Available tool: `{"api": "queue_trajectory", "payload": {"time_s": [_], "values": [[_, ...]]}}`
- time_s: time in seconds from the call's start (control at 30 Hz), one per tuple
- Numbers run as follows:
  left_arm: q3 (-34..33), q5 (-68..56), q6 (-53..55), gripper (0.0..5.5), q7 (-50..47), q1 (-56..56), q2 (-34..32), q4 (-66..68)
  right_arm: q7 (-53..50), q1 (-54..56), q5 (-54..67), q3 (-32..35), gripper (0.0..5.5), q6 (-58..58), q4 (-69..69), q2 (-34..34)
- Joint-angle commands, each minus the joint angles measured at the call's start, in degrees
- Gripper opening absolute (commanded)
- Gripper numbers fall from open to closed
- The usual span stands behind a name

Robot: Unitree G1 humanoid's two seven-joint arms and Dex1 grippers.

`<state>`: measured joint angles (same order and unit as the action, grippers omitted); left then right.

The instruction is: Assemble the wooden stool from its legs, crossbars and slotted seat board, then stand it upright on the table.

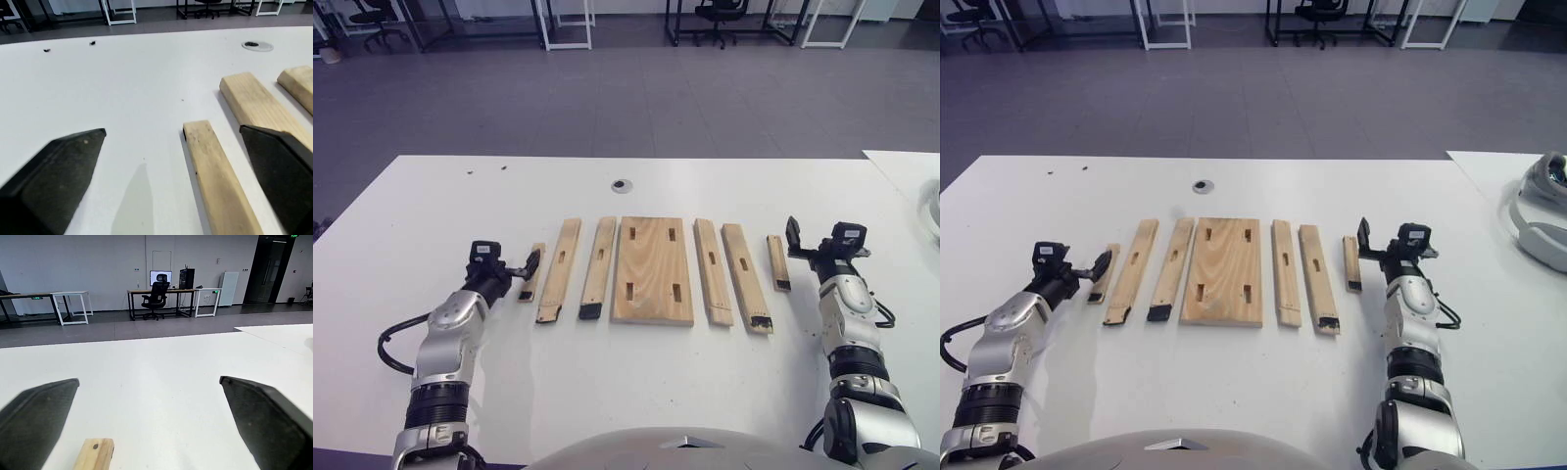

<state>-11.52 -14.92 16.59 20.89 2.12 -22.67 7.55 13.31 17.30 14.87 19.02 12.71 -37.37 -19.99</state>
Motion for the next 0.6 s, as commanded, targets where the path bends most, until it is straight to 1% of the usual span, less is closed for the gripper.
{"api": "queue_trajectory", "payload": {"time_s": [0.03,0.07,0.13,0.2,0.47,0.53,0.6], "values": [[1.8,0.2,3.1,5.05,1.5,-2.1,-0.2,-2.9,-0.2,-0.8,-0.7,-0.1,5.4,-0.1,0.1,0.1],[2.0,0.1,3.7,5.05,1.6,-2.4,-0.1,-3.5,-0.2,-0.9,-0.8,-0.1,5.4,-0.1,0.1,0.2],[2.4,0.2,4.8,4.77,1.7,-3.0,-0.3,-4.1,-0.3,-1.1,-0.9,0.0,5.4,0.0,0.2,0.4],[2.3,0.5,6.0,4.34,1.3,-3.5,-0.7,-4.4,-0.3,-1.2,-1.1,0.0,5.4,0.0,0.1,0.5],[1.5,0.9,8.4,3.09,1.2,-7.1,-2.1,-6.1,-0.5,-1.5,-1.4,0.1,5.4,-0.2,0.2,0.7],[1.5,1.7,8.3,2.84,1.3,-8.1,-3.2,-5.4,-0.4,-1.9,-1.9,-0.4,5.4,-0.7,0.6,0.6],[1.9,2.7,7.2,2.42,1.5,-8.9,-4.1,-4.4,0.3,-2.2,-2.6,-1.8,5.4,-2.2,2.1,0.7]]}}
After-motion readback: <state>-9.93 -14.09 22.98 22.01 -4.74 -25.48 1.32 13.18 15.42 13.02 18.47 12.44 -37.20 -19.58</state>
